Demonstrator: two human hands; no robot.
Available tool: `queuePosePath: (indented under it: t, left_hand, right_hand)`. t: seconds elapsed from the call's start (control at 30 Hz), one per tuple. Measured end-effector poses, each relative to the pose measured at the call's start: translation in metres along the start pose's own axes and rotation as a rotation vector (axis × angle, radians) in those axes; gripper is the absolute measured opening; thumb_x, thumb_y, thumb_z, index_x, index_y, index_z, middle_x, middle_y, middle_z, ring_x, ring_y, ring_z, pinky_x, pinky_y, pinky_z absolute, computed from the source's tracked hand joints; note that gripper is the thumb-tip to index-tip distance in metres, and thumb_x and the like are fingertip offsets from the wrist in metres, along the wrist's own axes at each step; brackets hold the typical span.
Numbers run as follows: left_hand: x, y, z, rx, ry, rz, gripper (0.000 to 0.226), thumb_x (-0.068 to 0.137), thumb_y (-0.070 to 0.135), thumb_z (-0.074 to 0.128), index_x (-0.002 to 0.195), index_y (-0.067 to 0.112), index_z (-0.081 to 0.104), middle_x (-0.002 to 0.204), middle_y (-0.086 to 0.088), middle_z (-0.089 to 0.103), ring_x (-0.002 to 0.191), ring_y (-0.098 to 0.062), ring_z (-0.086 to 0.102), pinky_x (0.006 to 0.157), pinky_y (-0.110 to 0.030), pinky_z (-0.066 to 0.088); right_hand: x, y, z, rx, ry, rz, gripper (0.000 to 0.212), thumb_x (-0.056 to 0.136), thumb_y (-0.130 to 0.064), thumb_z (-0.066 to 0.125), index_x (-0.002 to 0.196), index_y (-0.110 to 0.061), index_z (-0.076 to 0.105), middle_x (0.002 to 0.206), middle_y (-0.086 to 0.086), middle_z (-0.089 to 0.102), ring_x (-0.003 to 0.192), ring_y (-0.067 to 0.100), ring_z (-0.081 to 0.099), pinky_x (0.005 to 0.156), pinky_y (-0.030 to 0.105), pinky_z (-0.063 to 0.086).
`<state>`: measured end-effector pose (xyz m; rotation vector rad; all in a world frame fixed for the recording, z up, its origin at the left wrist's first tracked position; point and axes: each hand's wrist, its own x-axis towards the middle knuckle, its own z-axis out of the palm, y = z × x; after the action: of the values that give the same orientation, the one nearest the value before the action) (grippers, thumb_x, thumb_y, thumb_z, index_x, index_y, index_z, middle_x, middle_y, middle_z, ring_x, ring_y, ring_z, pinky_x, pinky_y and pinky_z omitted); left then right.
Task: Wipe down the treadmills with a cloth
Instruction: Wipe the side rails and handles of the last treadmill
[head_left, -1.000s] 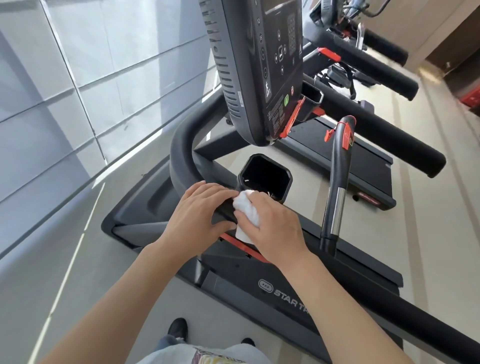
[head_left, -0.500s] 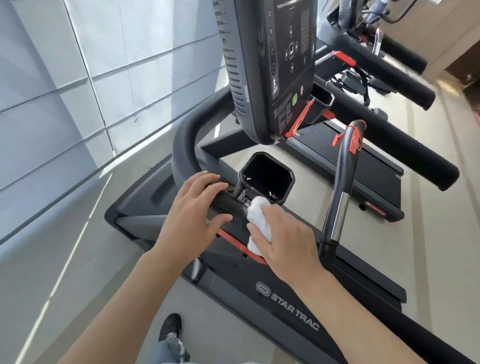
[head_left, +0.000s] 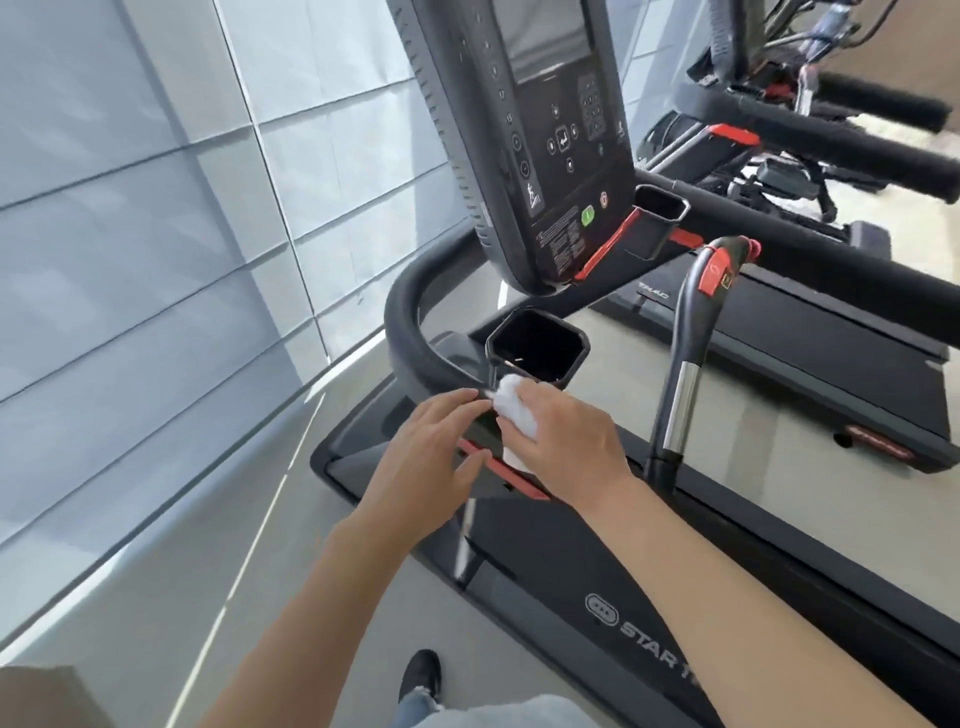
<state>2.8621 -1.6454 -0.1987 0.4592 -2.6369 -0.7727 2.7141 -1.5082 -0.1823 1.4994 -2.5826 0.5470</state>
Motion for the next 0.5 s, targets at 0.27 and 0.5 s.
queuePosePath:
  t: [0.27,0.5]
  left_hand:
    - [0.021,0.107,0.056,0.057,-0.180,0.257,0.042,0.100,0.034,0.070,0.140,0.022,0.066,0.143,0.005,0.064,0.138,-0.015,0.051,0.121,-0.038,0.037]
    - [0.000,0.206,0.122,0.061,-0.371,0.443,0.037,0.100,0.034,0.068,0.135,0.023,0.069,0.136,0.009,0.068,0.128,-0.017,0.058,0.115,-0.041,0.042]
  right_hand:
    - [-0.133,0.083,-0.058,-0.047,0.028,0.228,0.026,0.098,-0.059,0.049,0.117,-0.041,0.047,0.095,-0.012,0.064,0.084,0.017,0.066,0.067,0.031,0.046]
    - [-0.247,0.143,-0.097,-0.122,0.157,0.419,0.026,0.096,-0.058,0.054,0.107,-0.035,0.058,0.089,-0.011,0.065,0.077,0.019,0.066,0.064,0.030,0.037]
